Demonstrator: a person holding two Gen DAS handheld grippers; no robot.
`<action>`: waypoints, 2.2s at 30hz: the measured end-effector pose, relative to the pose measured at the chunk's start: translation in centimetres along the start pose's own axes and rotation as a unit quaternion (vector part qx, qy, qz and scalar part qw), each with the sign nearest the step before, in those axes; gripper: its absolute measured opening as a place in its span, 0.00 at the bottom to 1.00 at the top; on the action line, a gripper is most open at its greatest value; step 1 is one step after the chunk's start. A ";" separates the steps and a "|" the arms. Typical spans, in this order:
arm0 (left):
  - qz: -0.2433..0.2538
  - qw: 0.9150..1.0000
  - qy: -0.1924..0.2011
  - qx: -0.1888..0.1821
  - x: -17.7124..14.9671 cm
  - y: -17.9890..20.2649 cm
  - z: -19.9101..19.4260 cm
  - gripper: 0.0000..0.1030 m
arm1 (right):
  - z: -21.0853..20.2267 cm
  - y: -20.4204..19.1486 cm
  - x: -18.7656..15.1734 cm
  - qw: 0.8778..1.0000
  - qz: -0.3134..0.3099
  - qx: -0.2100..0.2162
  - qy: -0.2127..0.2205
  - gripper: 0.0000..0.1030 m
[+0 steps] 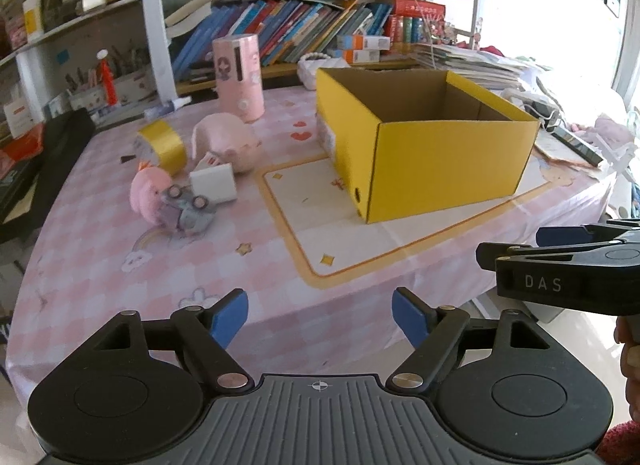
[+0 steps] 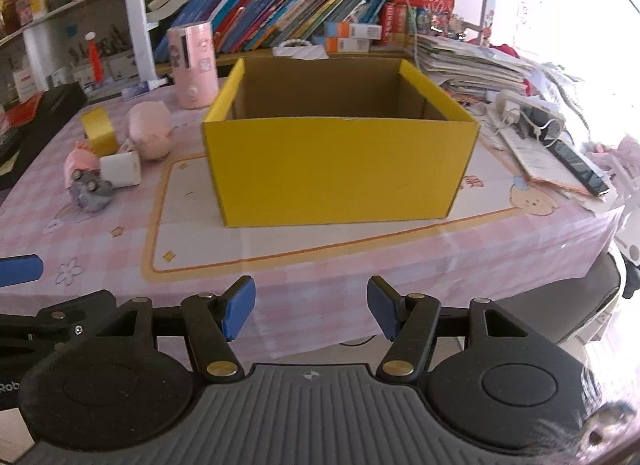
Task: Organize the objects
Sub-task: 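Withdraw both tools from the yellow box back toward the toys, then grasp the toy car with the left tool while the right tool grasps the white block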
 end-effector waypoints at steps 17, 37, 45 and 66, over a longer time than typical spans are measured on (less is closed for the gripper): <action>-0.038 0.999 0.003 0.032 -2.2 -4.0 -2.6 0.79 | -1.1 -5.1 -0.7 0.999 -0.039 0.036 0.000 0.59; -0.069 0.995 0.023 0.064 -2.8 -8.3 -5.0 0.79 | -2.2 -10.8 0.2 0.994 -0.083 0.073 0.019 0.60; -0.081 0.994 0.024 0.076 -2.9 -9.6 -5.0 0.79 | -1.8 -12.2 0.6 0.992 -0.093 0.083 0.018 0.60; -0.108 0.988 0.028 0.112 1.6 -14.5 -0.6 0.79 | 4.4 -16.1 6.5 0.986 -0.117 0.119 0.019 0.60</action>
Point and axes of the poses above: each gripper's, at about its wrist camera, not at the fingertips, and z roughly the way its jaws point, y to its right, x to its top, the point moved 6 cm from there along z, roughly the way its jaws point, and after that the axes turned 7 degrees about -x, right-handed, at the moved point
